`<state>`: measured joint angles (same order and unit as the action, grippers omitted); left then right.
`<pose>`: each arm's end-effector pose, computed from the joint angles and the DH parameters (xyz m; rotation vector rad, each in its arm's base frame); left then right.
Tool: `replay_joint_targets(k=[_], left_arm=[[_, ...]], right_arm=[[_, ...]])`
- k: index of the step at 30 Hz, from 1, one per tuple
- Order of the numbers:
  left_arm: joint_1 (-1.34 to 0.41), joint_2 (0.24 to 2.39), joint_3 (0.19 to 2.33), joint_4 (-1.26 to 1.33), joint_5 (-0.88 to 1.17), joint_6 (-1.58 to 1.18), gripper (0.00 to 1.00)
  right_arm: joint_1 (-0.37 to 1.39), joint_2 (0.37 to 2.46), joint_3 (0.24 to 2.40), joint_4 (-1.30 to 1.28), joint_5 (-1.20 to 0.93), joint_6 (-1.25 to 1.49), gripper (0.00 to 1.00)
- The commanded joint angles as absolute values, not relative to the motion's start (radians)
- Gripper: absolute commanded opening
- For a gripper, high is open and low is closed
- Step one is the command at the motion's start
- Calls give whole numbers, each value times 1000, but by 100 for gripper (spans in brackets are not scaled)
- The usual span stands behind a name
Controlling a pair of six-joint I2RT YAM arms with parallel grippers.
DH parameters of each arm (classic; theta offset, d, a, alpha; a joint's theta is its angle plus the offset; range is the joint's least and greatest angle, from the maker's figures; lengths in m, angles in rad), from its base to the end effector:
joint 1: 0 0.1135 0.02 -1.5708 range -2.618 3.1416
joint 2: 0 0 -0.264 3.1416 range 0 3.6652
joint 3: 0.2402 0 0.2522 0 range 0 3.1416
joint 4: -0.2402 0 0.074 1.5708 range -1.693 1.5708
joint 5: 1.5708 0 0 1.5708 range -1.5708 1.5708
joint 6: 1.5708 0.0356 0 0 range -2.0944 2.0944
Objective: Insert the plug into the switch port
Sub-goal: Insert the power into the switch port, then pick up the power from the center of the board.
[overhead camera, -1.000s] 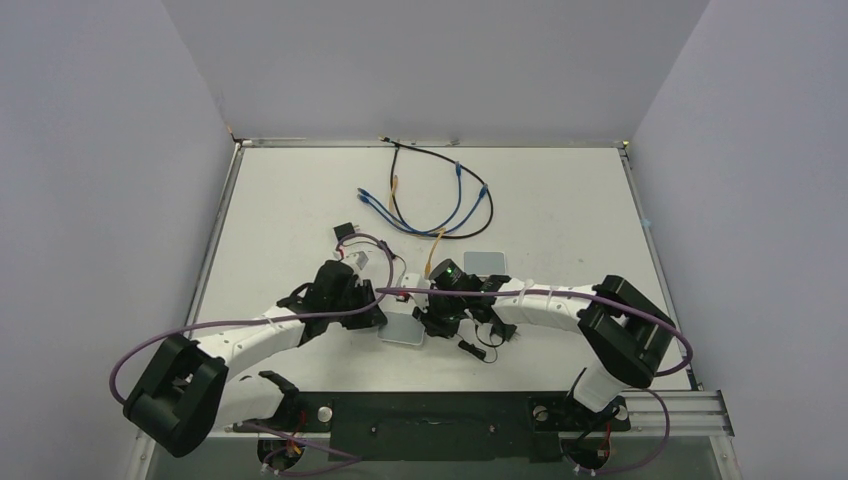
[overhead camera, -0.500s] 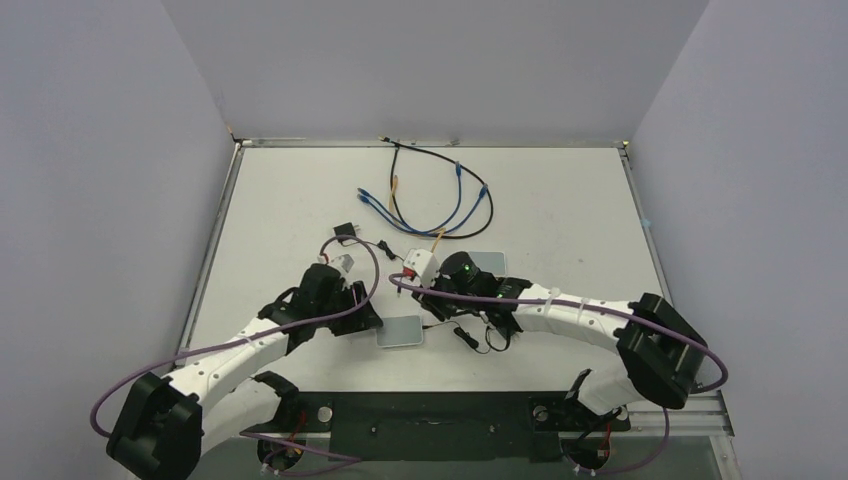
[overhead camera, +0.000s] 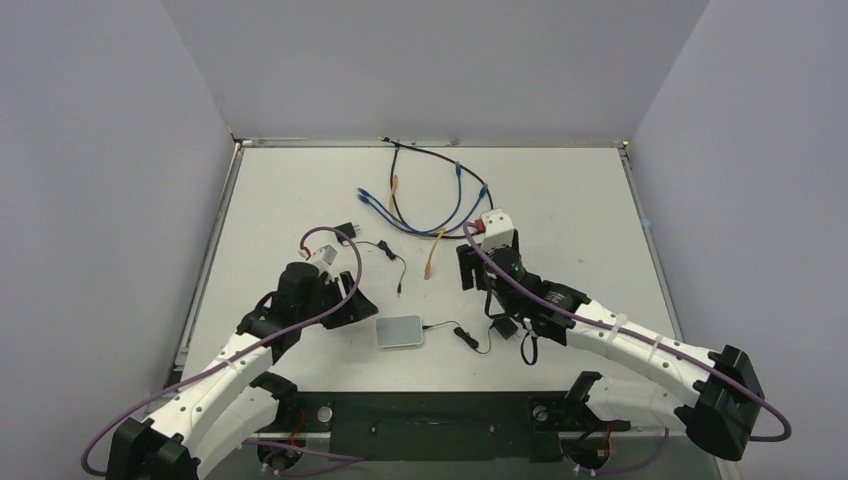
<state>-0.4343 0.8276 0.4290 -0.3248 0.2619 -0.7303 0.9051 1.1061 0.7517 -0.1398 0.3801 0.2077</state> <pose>0.1518 -0.0806 0.1964 -0.2155 2.4241 -0.8698 0.1626 0.1857 0.2700 -0.4738 1.9849 0.3082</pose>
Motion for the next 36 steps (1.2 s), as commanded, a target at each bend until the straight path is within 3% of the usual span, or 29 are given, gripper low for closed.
replay_joint_targets(k=[1,16,36], left_arm=[[-419,809,479,-286,313,-737,56],[-410,775,493,-284,393,-720,56],[-402,798,472,-240,466,-707,56]], right_arm=[[854,1080,771,-312,527,469,63],[781,1027,664,-631,336,717,65],[781,1183,582,-622,267,747,65]])
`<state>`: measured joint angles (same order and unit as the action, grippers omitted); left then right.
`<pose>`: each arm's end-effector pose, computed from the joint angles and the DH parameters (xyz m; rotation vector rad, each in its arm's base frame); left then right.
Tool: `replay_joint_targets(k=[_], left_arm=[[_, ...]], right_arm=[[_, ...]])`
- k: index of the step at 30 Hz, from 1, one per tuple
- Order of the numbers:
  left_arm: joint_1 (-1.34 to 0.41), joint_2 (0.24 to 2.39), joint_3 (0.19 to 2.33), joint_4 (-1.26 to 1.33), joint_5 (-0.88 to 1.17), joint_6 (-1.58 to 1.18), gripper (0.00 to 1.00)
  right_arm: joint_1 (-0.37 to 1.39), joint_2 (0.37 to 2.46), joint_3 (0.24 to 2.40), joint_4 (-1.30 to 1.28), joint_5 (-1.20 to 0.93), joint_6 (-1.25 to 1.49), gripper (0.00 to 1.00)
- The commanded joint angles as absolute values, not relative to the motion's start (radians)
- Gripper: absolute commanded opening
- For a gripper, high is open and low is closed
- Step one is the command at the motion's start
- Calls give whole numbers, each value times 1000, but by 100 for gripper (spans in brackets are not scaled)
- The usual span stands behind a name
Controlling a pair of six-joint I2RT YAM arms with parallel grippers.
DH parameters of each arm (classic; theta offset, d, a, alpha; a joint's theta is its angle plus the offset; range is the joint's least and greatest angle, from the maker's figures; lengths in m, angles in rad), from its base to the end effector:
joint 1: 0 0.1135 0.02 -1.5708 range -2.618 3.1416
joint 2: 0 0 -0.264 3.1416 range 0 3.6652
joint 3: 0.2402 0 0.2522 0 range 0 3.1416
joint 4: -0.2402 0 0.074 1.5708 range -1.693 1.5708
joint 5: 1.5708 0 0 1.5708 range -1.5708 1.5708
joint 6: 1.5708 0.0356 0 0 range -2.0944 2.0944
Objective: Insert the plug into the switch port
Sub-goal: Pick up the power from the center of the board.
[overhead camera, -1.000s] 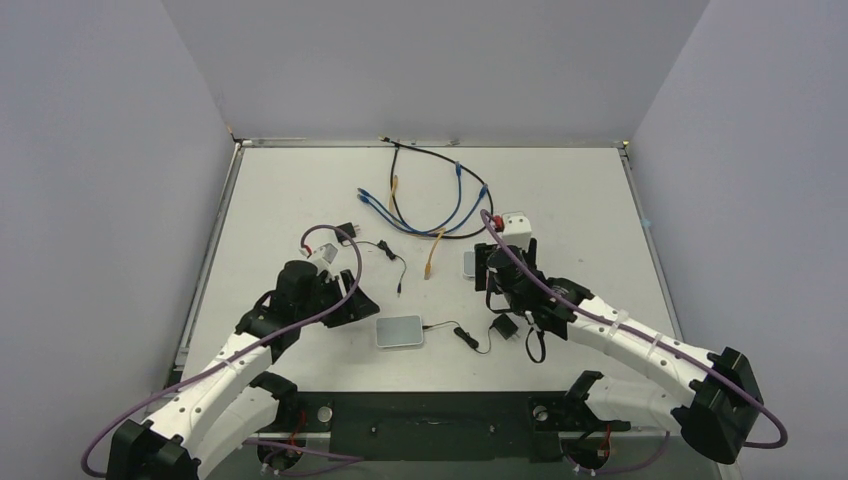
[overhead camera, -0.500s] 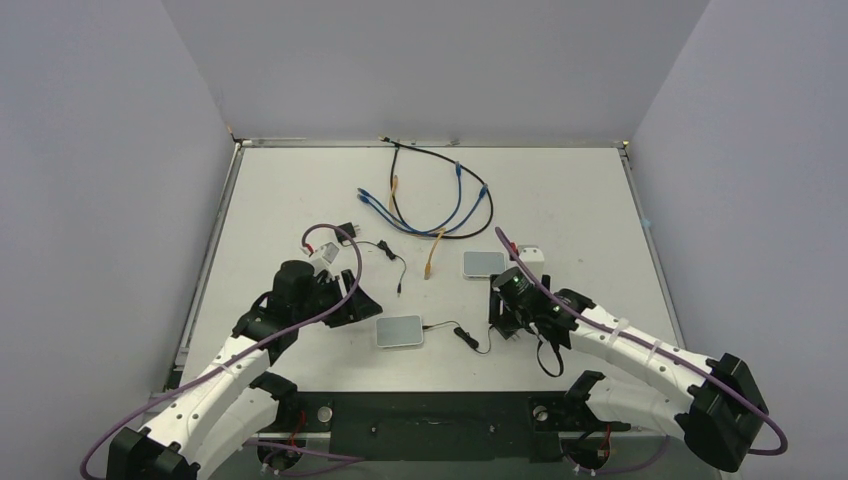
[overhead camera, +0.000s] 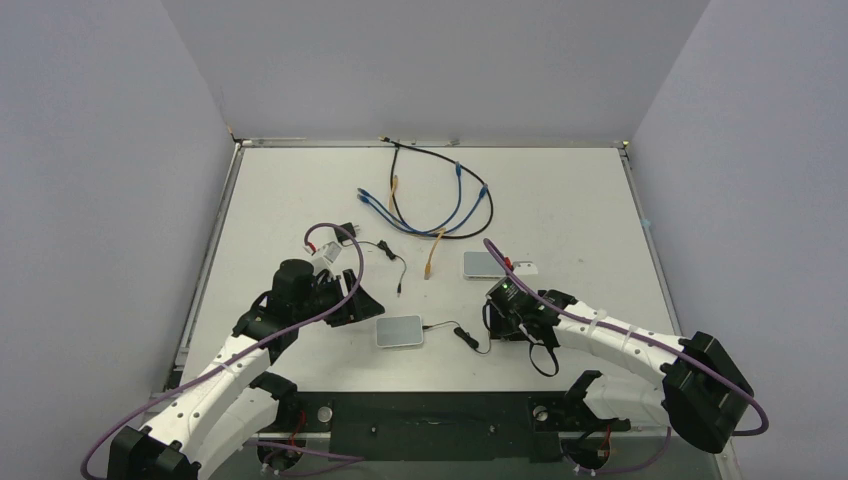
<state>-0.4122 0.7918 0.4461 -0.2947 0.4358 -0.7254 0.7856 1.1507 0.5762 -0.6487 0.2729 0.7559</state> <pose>0.1502 -0.0821 0.2113 -0.1089 2.3696 -1.0772 0.1393 0.1258 0.1700 0.0250 2.7048 0.0644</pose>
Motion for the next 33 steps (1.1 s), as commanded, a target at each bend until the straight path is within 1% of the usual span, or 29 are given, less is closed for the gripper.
replay_joint_targets(k=[1,5,13,15,19,20,21,23,27,33], left_arm=[[-401,800,472,-238,467,-706,56],[-397,804,461,-228,471,-704,56],[-389,817,449,-216,480,-705,56],[-386,821,452,-218,483,-703,56],[-377,824,456,-223,484,-699,56],[-376,824,457,-223,485,-699,56],[-374,824,457,-224,484,-699,56],[-371,825,458,-224,483,-700,56],[-366,824,461,-225,482,-704,56],[-358,818,462,-231,476,-710,56]], right_arm=[[780,1199,586,-614,263,744,65],[776,1251,602,-589,243,713,63],[764,1324,629,-537,225,673,56],[759,1341,636,-531,216,664,52],[751,1371,643,-515,195,645,38],[748,1380,645,-511,188,641,30],[747,1383,649,-509,186,634,27],[744,1394,660,-507,178,621,13],[744,1400,694,-510,181,606,5],[753,1413,809,-562,217,558,2]])
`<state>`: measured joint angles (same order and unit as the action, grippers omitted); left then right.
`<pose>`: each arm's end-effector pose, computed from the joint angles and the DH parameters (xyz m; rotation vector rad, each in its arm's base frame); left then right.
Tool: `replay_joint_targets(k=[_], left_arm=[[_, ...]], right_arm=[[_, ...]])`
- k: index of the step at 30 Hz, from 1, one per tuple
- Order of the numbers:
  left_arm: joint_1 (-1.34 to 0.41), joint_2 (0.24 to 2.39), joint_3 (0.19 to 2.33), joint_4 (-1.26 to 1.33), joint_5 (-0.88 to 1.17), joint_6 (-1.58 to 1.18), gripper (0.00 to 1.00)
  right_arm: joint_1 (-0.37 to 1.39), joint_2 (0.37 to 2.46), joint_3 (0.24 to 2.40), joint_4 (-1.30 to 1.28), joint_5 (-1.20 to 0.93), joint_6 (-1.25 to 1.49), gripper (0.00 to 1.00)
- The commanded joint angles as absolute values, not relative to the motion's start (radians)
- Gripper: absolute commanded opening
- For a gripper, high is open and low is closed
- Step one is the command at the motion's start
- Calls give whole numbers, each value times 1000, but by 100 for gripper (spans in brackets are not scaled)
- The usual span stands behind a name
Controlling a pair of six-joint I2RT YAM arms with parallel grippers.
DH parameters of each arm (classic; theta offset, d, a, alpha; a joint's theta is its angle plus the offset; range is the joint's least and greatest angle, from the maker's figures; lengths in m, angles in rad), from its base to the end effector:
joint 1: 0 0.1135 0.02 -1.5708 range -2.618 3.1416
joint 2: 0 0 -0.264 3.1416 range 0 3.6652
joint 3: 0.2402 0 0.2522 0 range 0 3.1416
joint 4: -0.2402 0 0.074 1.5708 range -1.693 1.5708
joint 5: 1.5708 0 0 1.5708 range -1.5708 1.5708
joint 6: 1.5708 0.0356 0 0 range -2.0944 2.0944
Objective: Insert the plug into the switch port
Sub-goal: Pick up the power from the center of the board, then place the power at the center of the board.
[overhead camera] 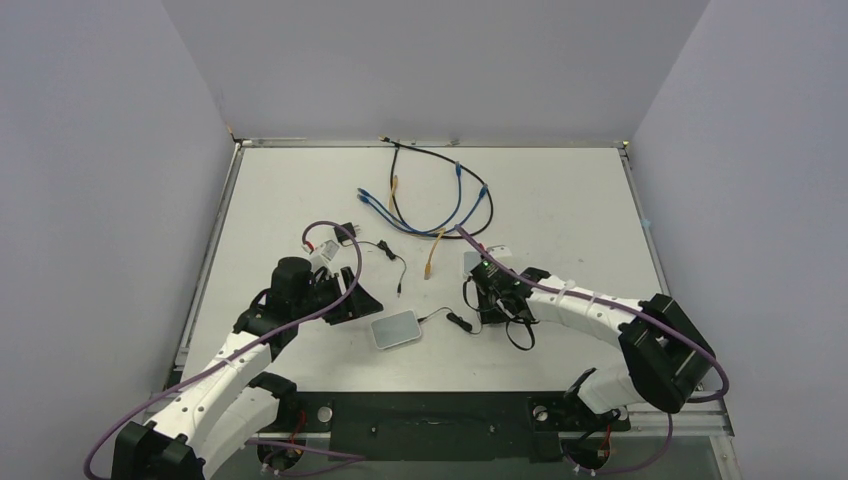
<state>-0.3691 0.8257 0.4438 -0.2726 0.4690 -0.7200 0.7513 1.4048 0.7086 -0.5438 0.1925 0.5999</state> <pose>0.1570 -0.0780 0.2075 -0.1383 2.3752 -1.0865 0.1787 0.1576 0.1598 -0.1646 2.7590 0.0803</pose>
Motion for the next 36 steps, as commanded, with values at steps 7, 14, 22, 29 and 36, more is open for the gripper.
replay_joint_targets(k=[7,14,22,29,36], left_arm=[[-352,794,456,-241,471,-723,56],[-346,767,454,-261,454,-739,56],[-339,699,421,-241,439,-808,55],[-336,669,413,-228,457,-840,55],[-336,618,382,-156,474,-918,55]], right_arm=[[772,1483,1017,-618,276,464,2],[810,1629,1217,-604,242,340,2],[862,1778,1414,-575,195,225,2],[907,1888,1565,-569,116,99,4],[908,1985,1688,-548,-24,-52,8]])
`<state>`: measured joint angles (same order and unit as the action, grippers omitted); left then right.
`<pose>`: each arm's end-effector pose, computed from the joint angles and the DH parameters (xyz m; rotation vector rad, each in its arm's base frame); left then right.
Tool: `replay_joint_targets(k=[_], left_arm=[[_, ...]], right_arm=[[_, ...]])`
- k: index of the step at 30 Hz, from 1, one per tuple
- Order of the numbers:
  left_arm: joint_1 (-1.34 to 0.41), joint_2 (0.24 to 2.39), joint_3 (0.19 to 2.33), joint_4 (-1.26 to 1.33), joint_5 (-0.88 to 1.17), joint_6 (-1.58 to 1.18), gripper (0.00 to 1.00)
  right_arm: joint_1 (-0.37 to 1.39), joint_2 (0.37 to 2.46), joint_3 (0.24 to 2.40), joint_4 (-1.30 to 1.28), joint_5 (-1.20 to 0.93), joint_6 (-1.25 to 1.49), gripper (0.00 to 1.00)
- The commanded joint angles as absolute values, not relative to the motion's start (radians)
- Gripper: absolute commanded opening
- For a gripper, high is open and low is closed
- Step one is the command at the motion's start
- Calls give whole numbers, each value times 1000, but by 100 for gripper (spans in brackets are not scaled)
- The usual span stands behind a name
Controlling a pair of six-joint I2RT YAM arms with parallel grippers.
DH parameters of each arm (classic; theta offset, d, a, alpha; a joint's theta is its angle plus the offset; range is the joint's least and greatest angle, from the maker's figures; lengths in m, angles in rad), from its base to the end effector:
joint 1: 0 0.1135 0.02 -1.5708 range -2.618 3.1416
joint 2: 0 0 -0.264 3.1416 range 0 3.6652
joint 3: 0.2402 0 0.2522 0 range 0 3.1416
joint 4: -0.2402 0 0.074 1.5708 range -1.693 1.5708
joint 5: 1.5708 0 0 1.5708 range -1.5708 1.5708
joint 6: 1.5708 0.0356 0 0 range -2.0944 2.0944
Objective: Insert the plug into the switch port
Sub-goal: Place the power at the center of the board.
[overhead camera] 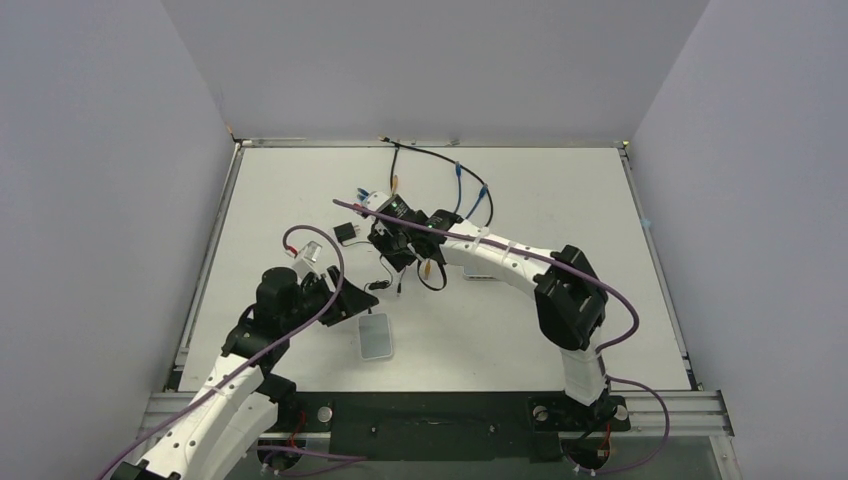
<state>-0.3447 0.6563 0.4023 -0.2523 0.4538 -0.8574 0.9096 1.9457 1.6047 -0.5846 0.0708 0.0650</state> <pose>0.1413 -0.0673 0.2197 -0.2722 2.2347 -1.1677 0.2682 0.3406 0.2463 -1.0062 2.3121 0.3157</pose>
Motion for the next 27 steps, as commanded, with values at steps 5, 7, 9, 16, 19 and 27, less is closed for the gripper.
replay_joint_targets(k=[5,7,9,16,19,27], left_arm=[[-336,609,380,-132,476,-941,55],[-336,605,382,-127,469,-944,55],[-335,604,387,-127,459,-944,55],[-332,595,409,-141,419,-934,54],[-329,587,413,-146,407,-932,54],[-325,584,409,-145,397,-934,54]], right_arm=[[909,2032,1738,-497,-190,-148,8],[911,2051,1742,-462,-249,-177,8],[914,2081,1767,-445,-289,-189,8],[914,2239,1912,-463,-368,-147,11],[913,2284,1950,-482,-383,-121,16],[912,2327,1962,-492,-403,-57,38]])
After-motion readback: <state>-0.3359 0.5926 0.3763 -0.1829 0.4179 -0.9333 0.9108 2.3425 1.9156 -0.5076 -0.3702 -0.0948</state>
